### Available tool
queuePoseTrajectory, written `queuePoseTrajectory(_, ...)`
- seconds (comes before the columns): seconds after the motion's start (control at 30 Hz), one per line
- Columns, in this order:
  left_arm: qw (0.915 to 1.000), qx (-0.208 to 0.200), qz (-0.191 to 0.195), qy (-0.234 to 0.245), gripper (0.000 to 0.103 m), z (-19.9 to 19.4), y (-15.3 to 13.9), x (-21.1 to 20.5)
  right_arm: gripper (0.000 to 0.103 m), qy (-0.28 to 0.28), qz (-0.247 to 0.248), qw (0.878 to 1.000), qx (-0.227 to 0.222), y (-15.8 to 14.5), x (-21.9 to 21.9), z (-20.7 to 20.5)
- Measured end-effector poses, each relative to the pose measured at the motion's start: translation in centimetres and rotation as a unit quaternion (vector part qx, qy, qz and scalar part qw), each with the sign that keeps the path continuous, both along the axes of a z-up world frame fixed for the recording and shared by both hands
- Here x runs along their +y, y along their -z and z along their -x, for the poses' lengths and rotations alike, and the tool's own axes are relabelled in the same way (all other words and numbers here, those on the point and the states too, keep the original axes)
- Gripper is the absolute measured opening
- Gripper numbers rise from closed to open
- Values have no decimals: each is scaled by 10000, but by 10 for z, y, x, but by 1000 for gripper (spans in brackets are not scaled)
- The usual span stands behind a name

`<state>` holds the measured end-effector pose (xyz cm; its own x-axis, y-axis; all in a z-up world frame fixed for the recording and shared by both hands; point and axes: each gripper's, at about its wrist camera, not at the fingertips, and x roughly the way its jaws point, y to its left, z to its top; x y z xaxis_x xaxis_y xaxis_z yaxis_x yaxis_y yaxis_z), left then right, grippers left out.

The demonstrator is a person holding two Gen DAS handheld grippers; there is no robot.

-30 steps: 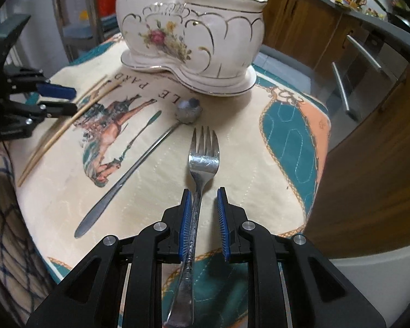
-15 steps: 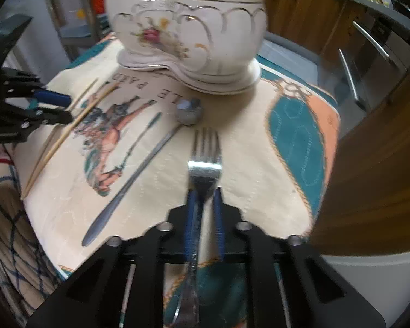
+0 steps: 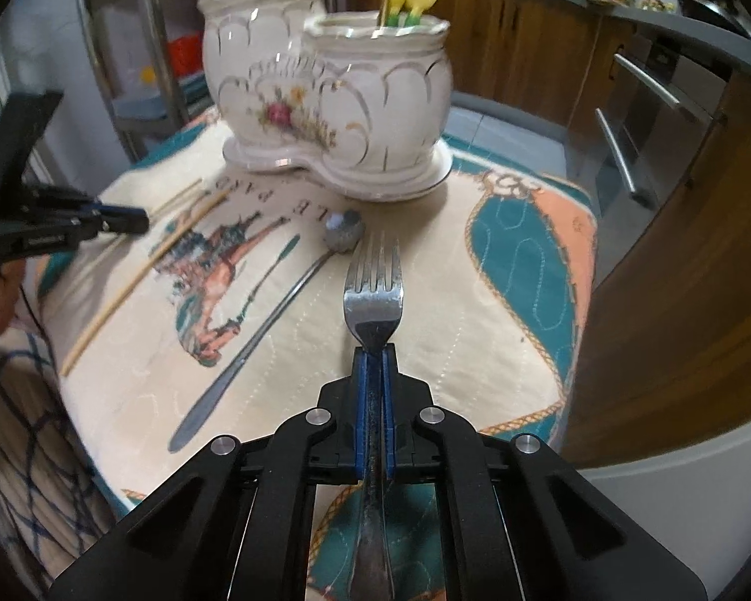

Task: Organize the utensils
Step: 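Lift chopstick into the tall cup while the right tool carries the silver fork to the short cup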

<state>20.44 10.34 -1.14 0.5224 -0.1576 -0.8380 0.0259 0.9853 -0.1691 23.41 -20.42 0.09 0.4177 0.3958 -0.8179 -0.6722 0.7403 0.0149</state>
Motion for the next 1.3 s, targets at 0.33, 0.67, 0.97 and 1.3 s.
queuePoseTrajectory(0.33,9929,-1070,479,-207,4,21,-37,6,6,164,-1082,9936,-284,-30,-15,4)
queuePoseTrajectory(0.67,9741,-2093,781,-344,4,27,-77,7,6,282,-1954,9786,-579,-47,-16,-2)
queuePoseTrajectory(0.97,9529,-2819,1070,-324,4,16,-97,3,6,369,-2521,9640,-763,-59,-23,-17)
queuePoseTrajectory(1.3,9331,-3397,1164,-191,4,6,-116,-5,6,217,-2827,9530,-1067,-81,-17,-19)
